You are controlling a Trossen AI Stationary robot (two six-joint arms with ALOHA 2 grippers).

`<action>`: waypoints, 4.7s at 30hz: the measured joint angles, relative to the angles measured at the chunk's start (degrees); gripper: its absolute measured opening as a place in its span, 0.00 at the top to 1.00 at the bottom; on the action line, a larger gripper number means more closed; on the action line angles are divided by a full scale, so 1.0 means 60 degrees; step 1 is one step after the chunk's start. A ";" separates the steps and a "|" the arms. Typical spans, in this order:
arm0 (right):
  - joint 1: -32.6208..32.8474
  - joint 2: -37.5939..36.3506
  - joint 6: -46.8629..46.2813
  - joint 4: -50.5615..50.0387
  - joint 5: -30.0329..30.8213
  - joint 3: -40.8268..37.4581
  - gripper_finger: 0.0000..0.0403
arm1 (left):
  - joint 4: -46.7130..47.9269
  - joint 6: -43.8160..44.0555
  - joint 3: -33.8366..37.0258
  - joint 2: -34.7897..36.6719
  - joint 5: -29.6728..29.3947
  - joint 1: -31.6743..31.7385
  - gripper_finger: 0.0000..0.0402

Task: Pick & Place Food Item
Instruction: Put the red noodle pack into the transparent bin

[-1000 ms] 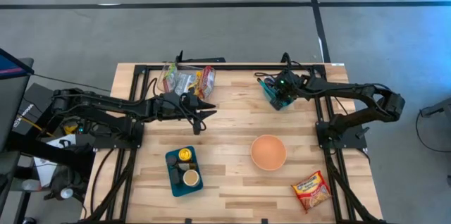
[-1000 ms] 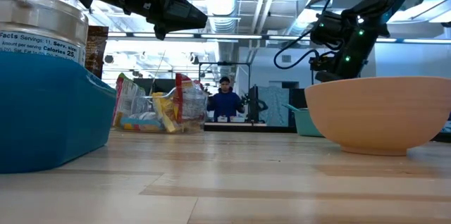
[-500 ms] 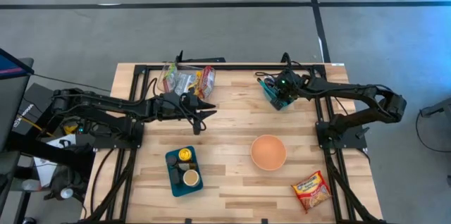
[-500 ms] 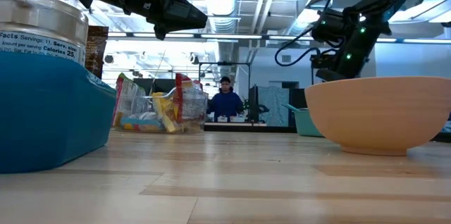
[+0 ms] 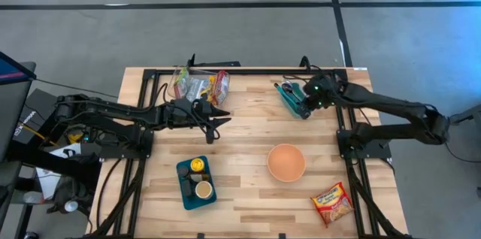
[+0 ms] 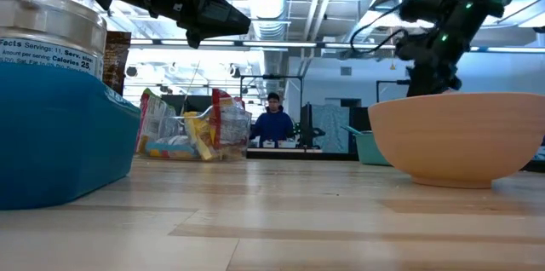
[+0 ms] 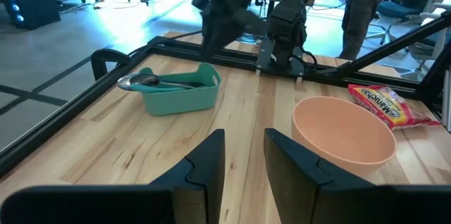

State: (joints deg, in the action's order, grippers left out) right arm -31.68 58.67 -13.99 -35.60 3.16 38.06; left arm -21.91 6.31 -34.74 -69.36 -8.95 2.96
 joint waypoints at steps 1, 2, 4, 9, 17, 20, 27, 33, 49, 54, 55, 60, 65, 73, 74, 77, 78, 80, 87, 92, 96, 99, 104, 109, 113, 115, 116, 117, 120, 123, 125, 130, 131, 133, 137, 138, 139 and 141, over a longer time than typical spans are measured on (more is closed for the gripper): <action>0.0092 -0.0150 -0.0194 -0.0104 -0.0228 0.0000 0.86 | -0.0004 -0.0004 -0.0001 0.0000 0.0004 0.0000 0.77; 0.0198 -0.0288 -0.0422 -0.0203 -0.0465 0.0000 0.86 | 0.0000 0.0000 0.0003 0.0000 0.0004 0.0000 0.77; 0.0438 -0.0542 -0.0895 -0.0399 -0.0934 0.0000 0.86 | -0.0004 0.0000 0.0002 0.0000 0.0002 0.0002 0.77; 0.1257 -0.1036 -0.1777 -0.0690 -0.1981 0.0000 0.86 | -0.0004 0.0000 0.0003 0.0000 0.0004 0.0000 0.77; 0.3170 -0.1362 -0.2692 -0.0705 -0.2084 0.0000 0.86 | 0.0000 0.0000 -0.0001 0.0000 0.0004 0.0000 0.77; 0.3925 -0.1358 -0.3001 -0.0694 -0.2062 0.0000 0.86 | 0.0000 -0.0001 0.0001 0.0000 0.0002 0.0001 0.77; 0.5830 -0.1285 -0.3719 -0.0288 -0.2044 0.0000 0.86 | 0.0000 0.0000 -0.0001 0.0000 0.0004 0.0002 0.77; 0.7484 -0.1285 -0.5452 -0.0279 -0.2041 0.0000 0.86 | 0.0000 0.0000 -0.0001 0.0000 0.0002 0.0001 0.77; 1.1043 -0.0879 -1.1099 -0.0265 -0.1907 0.0004 0.86 | 0.0000 0.0000 -0.0001 0.0000 0.0002 0.0003 0.77; 1.1597 -0.0100 -1.1531 -0.0202 -0.1910 0.0004 0.86 | 0.0000 -0.0002 -0.0001 0.0000 0.0002 0.0003 0.77; 1.1678 0.0057 -1.1535 -0.0199 -0.1910 0.0004 0.86 | -0.0001 -0.0004 -0.0001 0.0000 0.0002 0.0003 0.77; 1.1940 0.0884 -1.1424 -0.0077 -0.2040 0.0004 0.86 | 0.0000 -0.0003 0.0003 0.0000 0.0003 0.0000 0.77; 1.2072 0.1698 -1.1107 0.0525 -0.2994 0.0004 0.86 | 0.0000 -0.0003 -0.0001 0.0000 0.0003 0.0001 0.77; 1.2010 0.3048 -0.6907 0.2412 -0.4479 0.0004 0.86 | 0.0000 -0.0004 -0.0001 0.0000 0.0004 0.0000 0.77; 1.1911 0.3149 -0.6631 0.2585 -0.4594 0.0004 0.86 | 0.0000 -0.0003 -0.0001 0.0000 0.0004 0.0003 0.77; 1.1563 0.3300 -0.6370 0.2656 -0.4608 0.0004 0.86 | -0.0004 -0.0004 -0.0001 0.0000 0.0004 0.0004 0.77; 1.1427 0.3341 -0.6335 0.2661 -0.4609 0.0004 0.86 | -0.0011 -0.0004 -0.0001 0.0000 0.0003 0.0003 0.77; 1.1215 0.3403 -0.6259 0.2616 -0.4606 0.0004 0.86 | -0.0092 -0.0004 -0.0001 0.0000 0.0004 0.0000 0.77; 1.0793 0.3848 -0.4035 0.2504 -0.4805 0.0004 0.86 | -0.0244 -0.0004 -0.0001 0.0000 0.0003 0.0002 0.77; 1.0598 0.4053 -0.3739 0.2481 -0.5255 0.0004 0.86 | -0.0248 -0.0004 -0.0001 0.0000 0.0002 0.0002 0.77; 1.0578 0.4128 -0.3659 0.2445 -0.5272 0.0000 0.86 | -0.0248 -0.0004 -0.0001 0.0000 0.0004 0.0000 0.77; 1.0575 0.4121 -0.4013 0.2475 -0.5260 0.0004 0.86 | -0.0246 -0.0004 -0.0001 0.0000 0.0004 0.0002 0.77; 1.0494 0.4114 -0.4509 0.2555 -0.4780 0.0004 0.86 | -0.0244 -0.0004 -0.0001 0.0000 0.0004 0.0001 0.77; 1.0374 0.4114 -0.5967 0.2548 -0.4803 0.0004 0.86 | -0.0244 -0.0004 -0.0001 0.0000 0.0004 0.0000 0.77; 1.0309 0.4088 -0.7685 0.2541 -0.5028 0.0004 0.86 | -0.0244 -0.0004 -0.0001 0.0000 0.0004 0.0000 0.77; 1.0258 0.4088 -0.8209 0.2529 -0.5296 0.0004 0.86 | -0.0248 -0.0004 -0.0001 0.0000 0.0003 0.0000 0.77; 1.0239 0.4088 -0.8300 0.2533 -0.5359 0.0004 0.86 | -0.0247 -0.0004 -0.0001 0.0000 0.0004 0.0000 0.77; 1.0242 0.4088 -0.8274 0.2531 -0.5373 0.0004 0.86 | -0.0246 -0.0004 -0.0001 0.0000 0.0004 0.0004 0.77; 1.0312 0.4088 -0.6891 0.2537 -0.5374 0.0004 0.86 | -0.0247 -0.0004 -0.0001 0.0000 0.0004 0.0001 0.77; 1.0338 0.4088 -0.4958 0.2537 -0.5381 0.0004 0.86 | -0.0248 -0.0004 -0.0001 0.0000 0.0002 0.0002 0.77; 1.0324 0.4088 -0.3847 0.2530 -0.5372 0.0004 0.86 | -0.0248 -0.0004 -0.0001 0.0000 0.0003 0.0002 0.77; 1.0152 0.4088 -0.2496 0.2515 -0.5297 0.0004 0.86 | -0.0248 -0.0004 -0.0001 0.0000 0.0004 0.0002 0.77; 1.0113 0.4088 -0.2429 0.2512 -0.5294 0.0004 0.86 | -0.0248 -0.0004 -0.0001 0.0000 0.0004 0.0002 0.77; 1.0054 0.4088 -0.2417 0.2509 -0.5294 0.0004 0.86 | -0.0248 -0.0004 -0.0001 0.0000 0.0002 0.0000 0.77; 0.9999 0.4092 -0.2413 0.2499 -0.5283 0.0004 0.86 | -0.0248 -0.0004 -0.0001 0.0000 0.0004 0.0000 0.77; 1.0000 0.4092 -0.2413 0.2496 -0.5283 0.0004 0.86 | -0.0248 -0.0004 -0.0001 0.0000 0.0004 0.0004 0.77; 1.0003 0.4092 -0.2413 0.2493 -0.5283 0.0004 0.86 | -0.0248 -0.0004 -0.0001 0.0000 0.0004 0.0001 0.77; 1.0011 0.4095 -0.2413 0.2481 -0.5281 0.0004 0.86 | -0.0248 -0.0004 -0.0001 0.0000 0.0004 0.0002 0.77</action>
State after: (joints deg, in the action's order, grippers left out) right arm 28.39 83.24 -28.47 -20.72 -28.52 38.09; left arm -23.40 6.28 -34.74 -69.36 -8.93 2.97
